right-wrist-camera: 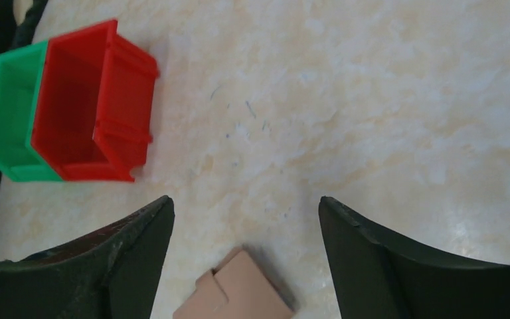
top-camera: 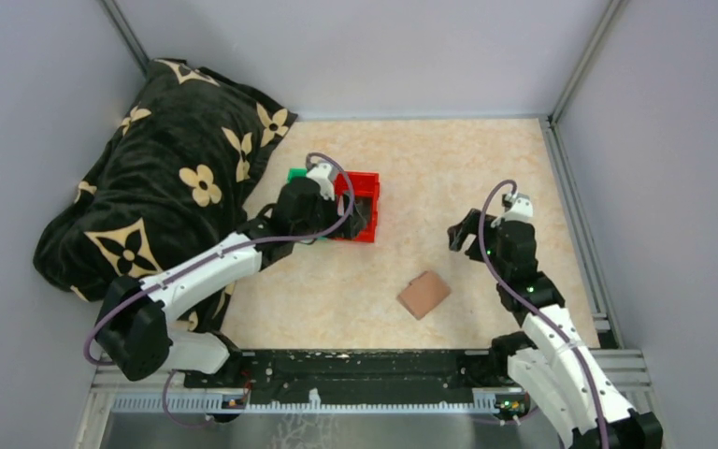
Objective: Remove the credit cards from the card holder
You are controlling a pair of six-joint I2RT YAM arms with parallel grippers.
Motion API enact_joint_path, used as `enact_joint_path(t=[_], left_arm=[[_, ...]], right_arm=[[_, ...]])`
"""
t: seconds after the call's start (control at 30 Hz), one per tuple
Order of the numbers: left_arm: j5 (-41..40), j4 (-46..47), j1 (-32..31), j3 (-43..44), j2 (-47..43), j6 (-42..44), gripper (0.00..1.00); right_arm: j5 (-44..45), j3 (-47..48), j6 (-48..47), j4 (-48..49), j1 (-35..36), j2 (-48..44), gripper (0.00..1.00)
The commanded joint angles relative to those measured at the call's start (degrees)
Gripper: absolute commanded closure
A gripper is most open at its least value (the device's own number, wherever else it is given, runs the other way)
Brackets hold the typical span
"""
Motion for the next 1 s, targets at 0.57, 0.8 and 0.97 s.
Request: enact_joint_path(t=[0.57,0.8,0.97], left_arm=[[3.8,17.0,-25.2,-13.9,11.2,-14.9,0.36],[3.6,22.0,-30.2,-13.2,18.0,-18.9,0.66],[0.3,22.0,-30.5,-12.3,21.0,-18.4,0.78]], right_arm=[[6.1,-11.2,11.2,-2.3,19.2,6.0,0.31],[4.9,-12.6,10.8,-1.5,20.1,4.9,0.65],[4.9,-13.5,10.5,-3.1,20.1,1.1,0.93]])
